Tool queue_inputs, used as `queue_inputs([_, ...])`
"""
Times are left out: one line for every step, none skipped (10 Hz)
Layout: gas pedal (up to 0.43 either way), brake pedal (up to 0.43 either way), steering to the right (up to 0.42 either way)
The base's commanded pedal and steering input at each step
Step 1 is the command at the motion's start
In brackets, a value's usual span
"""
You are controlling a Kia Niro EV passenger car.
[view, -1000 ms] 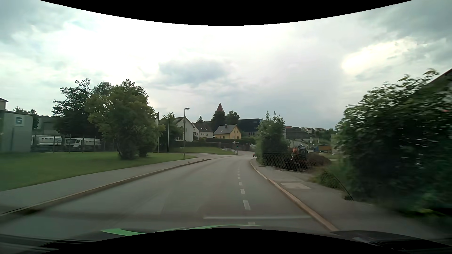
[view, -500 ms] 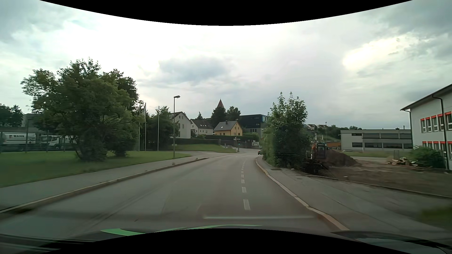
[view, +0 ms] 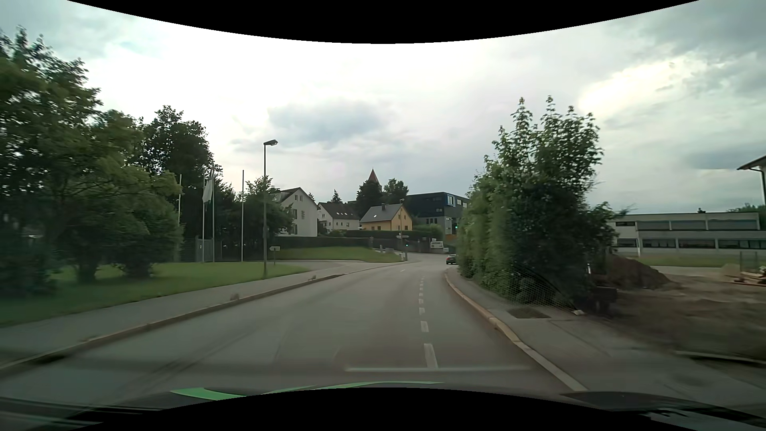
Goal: Follow the waypoints while adhering to traffic rules and regulations
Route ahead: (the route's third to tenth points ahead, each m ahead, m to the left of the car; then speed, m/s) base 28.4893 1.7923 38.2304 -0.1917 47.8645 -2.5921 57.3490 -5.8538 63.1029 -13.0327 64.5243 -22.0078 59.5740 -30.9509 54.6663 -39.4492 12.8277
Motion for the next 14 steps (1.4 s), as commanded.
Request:
queue_inputs([0.000, 0.104, 0.009])
queue_inputs([0.000, 0.122, 0.011])
queue_inputs([0.000, 0.140, 0.012])
queue_inputs([0.000, 0.171, 0.013])
queue_inputs([0.000, 0.201, 0.014])
queue_inputs([0.000, 0.207, 0.015])
queue_inputs([0.000, 0.213, 0.016])
queue_inputs([0.000, 0.220, 0.018])
queue_inputs([0.000, 0.238, 0.020])
queue_inputs([0.000, 0.244, 0.020])
queue_inputs([0.000, 0.250, 0.022])
queue_inputs([0.000, 0.250, 0.024])
queue_inputs([0.000, 0.250, 0.026])
queue_inputs([0.000, 0.262, 0.028])
